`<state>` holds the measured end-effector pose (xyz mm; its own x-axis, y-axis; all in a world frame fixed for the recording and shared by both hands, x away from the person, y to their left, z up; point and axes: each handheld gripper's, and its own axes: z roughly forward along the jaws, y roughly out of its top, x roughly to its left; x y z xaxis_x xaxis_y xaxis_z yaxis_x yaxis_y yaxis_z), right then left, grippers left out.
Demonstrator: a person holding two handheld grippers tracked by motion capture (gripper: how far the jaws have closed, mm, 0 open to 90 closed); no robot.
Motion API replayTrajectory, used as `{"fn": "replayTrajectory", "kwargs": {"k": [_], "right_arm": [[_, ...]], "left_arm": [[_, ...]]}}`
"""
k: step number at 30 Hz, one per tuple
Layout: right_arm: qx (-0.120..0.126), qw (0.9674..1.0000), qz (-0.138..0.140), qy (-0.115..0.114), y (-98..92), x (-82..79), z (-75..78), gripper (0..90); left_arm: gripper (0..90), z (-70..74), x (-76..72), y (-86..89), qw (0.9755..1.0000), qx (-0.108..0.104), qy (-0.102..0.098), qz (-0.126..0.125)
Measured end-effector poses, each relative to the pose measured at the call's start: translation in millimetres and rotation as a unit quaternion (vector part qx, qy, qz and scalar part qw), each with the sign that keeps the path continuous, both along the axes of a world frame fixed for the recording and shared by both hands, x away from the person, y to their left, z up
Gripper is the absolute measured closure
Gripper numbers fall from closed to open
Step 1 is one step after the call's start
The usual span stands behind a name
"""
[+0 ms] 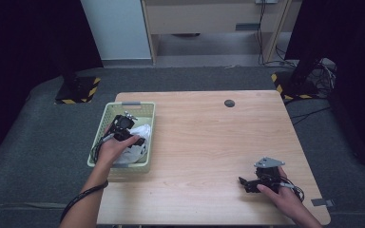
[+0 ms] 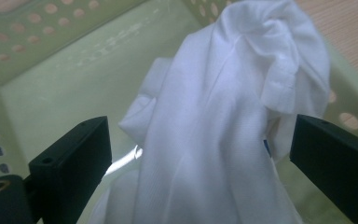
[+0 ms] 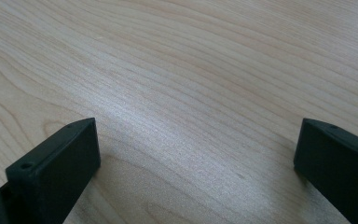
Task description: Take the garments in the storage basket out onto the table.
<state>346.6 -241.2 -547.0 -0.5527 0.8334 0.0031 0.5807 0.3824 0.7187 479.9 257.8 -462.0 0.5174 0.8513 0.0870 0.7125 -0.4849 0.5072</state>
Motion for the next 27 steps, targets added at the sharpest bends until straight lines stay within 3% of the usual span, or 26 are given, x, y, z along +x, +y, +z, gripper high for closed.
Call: {"fn": "replayTrajectory", "kwargs": {"k": [5,11,14,21,25,27], "right_arm": [[0.0,1.0,0.001,0.0,0.1,-1.1,0.0,0.6],[0.0,1.0,0.001,0.0,0.1,-1.3,0.0,0.6],[0.0,1.0,0.001,0.0,0.1,-1.3,0.0,0.6],[0.0,1.0,0.001,0.0,0.1,-1.3,0.0,0.6],[0.0,1.0,0.001,0.0,0.1,-1.3,0.0,0.6],[0.0,1.0,0.001,0.0,0.1,-1.3,0.0,0.6]], "left_arm": [[4.6,-16.8,4.9,6.7,0.9997,0.0,0.024,0.008],[3.2,-37.7,8.6,12.7,0.9973,-0.04,0.058,0.021],[2.6,-44.1,9.5,12.1,0.9964,-0.044,0.071,0.018],[2.1,-49.9,14.1,8.0,0.9954,-0.033,0.089,0.011],[0.3,-50.4,16.0,1.5,0.9953,0.0,0.096,0.0],[3.6,-48.7,15.9,1.0,0.9954,0.001,0.095,-0.001]]}}
